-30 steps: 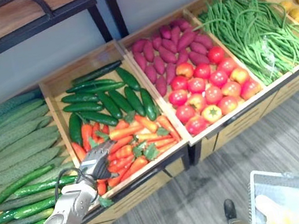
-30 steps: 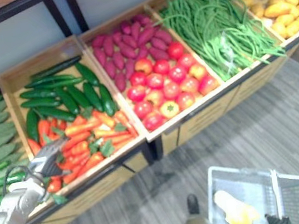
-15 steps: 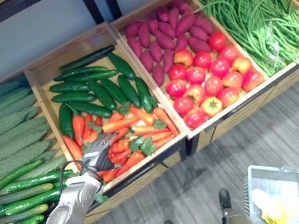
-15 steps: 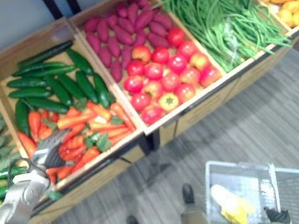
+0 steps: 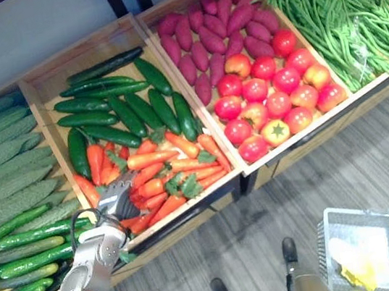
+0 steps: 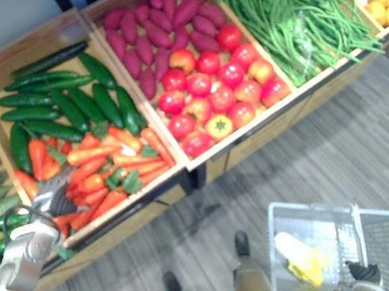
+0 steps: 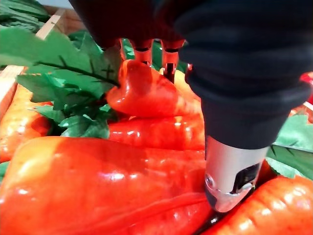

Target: Pick vegetable in the basket

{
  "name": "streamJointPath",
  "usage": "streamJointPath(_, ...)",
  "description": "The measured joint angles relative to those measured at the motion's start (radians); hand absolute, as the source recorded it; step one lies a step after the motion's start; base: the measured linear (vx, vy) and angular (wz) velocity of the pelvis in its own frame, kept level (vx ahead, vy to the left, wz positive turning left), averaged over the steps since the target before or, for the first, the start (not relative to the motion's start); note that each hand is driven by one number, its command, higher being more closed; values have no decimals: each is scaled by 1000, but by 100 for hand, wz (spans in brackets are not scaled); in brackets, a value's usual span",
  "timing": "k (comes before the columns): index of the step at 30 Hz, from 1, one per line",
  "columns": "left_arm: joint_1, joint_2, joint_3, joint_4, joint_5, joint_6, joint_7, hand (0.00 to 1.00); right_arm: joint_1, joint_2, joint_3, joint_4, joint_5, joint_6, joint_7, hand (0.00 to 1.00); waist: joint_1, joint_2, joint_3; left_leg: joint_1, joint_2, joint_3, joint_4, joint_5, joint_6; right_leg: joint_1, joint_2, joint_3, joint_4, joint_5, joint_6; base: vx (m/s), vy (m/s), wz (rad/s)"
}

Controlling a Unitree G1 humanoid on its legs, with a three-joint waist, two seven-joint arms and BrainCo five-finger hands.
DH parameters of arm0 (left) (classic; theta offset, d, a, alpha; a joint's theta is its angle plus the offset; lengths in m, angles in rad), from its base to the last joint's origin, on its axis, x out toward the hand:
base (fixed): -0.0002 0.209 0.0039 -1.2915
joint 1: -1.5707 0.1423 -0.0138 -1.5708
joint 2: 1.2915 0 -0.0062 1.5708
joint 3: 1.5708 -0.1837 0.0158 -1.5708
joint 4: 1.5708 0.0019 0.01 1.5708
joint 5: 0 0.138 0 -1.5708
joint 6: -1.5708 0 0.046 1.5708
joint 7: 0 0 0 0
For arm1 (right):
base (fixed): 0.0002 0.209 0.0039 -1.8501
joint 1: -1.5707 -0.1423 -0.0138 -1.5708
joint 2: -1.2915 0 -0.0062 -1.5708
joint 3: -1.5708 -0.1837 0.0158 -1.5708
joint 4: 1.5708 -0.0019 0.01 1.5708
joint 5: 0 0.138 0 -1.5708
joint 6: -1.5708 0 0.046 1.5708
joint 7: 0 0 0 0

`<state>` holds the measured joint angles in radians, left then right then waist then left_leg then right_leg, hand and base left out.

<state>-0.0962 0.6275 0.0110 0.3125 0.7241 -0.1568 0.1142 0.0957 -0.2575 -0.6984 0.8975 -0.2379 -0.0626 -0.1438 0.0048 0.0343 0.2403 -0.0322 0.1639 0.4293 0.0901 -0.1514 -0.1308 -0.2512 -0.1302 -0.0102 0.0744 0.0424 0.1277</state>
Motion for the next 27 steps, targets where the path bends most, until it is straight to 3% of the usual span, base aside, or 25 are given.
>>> streamJointPath(5, -3, -7, 34, -1, 6, 17, 1, 0, -6, 0, 0, -1, 0, 1, 1, 100, 0, -5, 7, -14, 4, -1, 8, -6, 1, -3, 3, 1, 0, 0, 0, -29, -18, 0)
streamJointPath(6, -7, -12, 45, -1, 6, 28, 1, 100, -6, 0, 0, -1, 0, 1, 1, 100, 0, -6, 8, -19, 5, -1, 15, -10, 0, -7, 3, 2, 0, 0, 0, 0, 0, 0)
streamJointPath(15, -41, -30, 97, -3, 10, 52, 37, 100, -15, 0, 0, -1, -1, 10, 1, 100, 0, -9, 12, -18, 4, 2, 17, -10, 1, -8, 3, 5, 0, 0, 1, 0, 0, 0)
streamJointPath(27, -42, -36, 97, -42, 36, 69, 24, 100, -17, 0, -1, -1, -1, 10, 2, 100, 1, -21, 24, -19, 3, 1, 17, -10, 1, -15, 2, 6, 0, 1, 1, 0, 0, 0)
